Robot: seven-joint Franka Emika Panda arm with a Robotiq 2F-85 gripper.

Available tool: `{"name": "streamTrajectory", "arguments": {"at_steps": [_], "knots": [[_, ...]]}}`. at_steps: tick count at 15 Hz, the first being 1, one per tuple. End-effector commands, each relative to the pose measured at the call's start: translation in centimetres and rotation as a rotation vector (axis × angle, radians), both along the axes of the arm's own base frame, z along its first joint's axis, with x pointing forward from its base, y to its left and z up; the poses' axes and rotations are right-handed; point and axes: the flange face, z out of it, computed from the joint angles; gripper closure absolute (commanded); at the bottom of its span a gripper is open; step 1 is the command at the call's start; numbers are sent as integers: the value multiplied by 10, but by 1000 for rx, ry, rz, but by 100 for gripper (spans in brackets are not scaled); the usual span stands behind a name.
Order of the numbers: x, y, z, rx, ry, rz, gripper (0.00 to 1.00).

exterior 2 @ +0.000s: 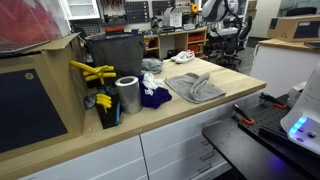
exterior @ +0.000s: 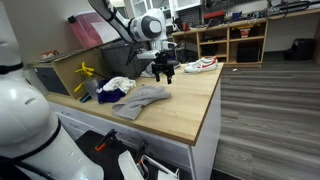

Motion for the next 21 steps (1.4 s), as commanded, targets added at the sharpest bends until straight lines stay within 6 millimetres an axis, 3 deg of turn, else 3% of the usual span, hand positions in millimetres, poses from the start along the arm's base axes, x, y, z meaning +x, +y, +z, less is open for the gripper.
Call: {"name": "streamTrajectory", "arguments": {"at_steps": [1, 7, 11, 17, 18, 19, 21], "knots": [[3, -1, 0, 0, 11, 9, 0], [17, -3, -16, 58, 41, 181, 0], [34, -6, -40, 66, 57, 284, 0], [53, -6, -78, 112, 86, 303, 0], [55, -6, -82, 117, 89, 293, 9], [57, -6, -85, 128, 95, 273, 26], [59, -6, -91, 156, 102, 243, 41]]}}
